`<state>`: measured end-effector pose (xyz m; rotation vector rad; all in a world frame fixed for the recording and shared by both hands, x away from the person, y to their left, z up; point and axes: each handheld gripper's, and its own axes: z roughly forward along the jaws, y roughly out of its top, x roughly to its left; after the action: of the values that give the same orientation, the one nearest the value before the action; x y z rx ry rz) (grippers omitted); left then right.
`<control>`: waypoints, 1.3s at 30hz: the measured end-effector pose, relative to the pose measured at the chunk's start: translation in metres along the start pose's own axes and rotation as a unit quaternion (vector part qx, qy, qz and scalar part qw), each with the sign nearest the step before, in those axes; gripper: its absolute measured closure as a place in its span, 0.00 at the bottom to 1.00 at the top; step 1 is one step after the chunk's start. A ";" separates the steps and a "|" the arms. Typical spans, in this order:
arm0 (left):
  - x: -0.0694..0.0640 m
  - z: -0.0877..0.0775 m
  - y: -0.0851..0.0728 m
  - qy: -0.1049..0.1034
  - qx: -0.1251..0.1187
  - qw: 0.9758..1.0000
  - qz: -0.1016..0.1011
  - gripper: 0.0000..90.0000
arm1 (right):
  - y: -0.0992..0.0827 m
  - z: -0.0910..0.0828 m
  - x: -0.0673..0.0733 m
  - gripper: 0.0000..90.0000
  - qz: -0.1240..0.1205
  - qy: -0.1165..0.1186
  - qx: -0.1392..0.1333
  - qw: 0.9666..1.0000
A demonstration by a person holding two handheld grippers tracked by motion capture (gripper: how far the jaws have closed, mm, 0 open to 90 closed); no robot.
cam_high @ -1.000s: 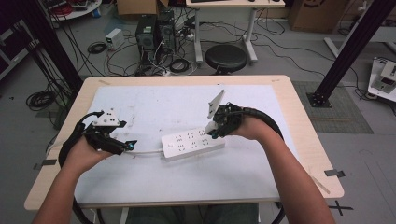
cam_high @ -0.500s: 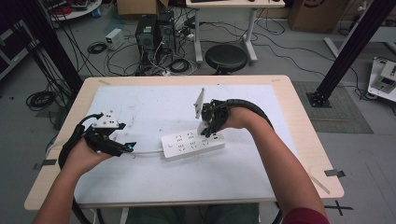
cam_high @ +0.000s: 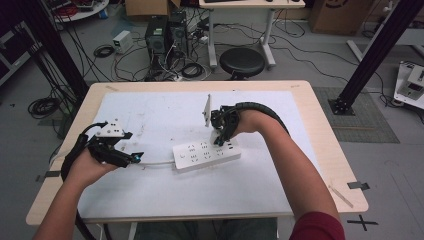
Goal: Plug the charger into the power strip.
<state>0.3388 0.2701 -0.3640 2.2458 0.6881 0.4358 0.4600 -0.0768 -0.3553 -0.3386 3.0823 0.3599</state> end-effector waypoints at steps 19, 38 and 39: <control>0.000 0.003 -0.003 0.001 0.001 1.000 -0.007 0.21 | 0.004 0.009 -0.004 0.70 -0.016 0.006 0.015 1.000; -0.003 0.004 0.000 0.002 -0.003 1.000 0.001 0.21 | 0.008 0.022 -0.006 0.71 -0.013 0.009 0.034 0.999; -0.004 0.004 -0.001 0.000 -0.003 1.000 -0.002 0.21 | 0.008 0.022 -0.006 0.71 -0.013 0.009 0.034 0.999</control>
<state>0.3376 0.2660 -0.3674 2.2386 0.6910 0.4356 0.4643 -0.0632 -0.3750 -0.3811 3.0947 0.2513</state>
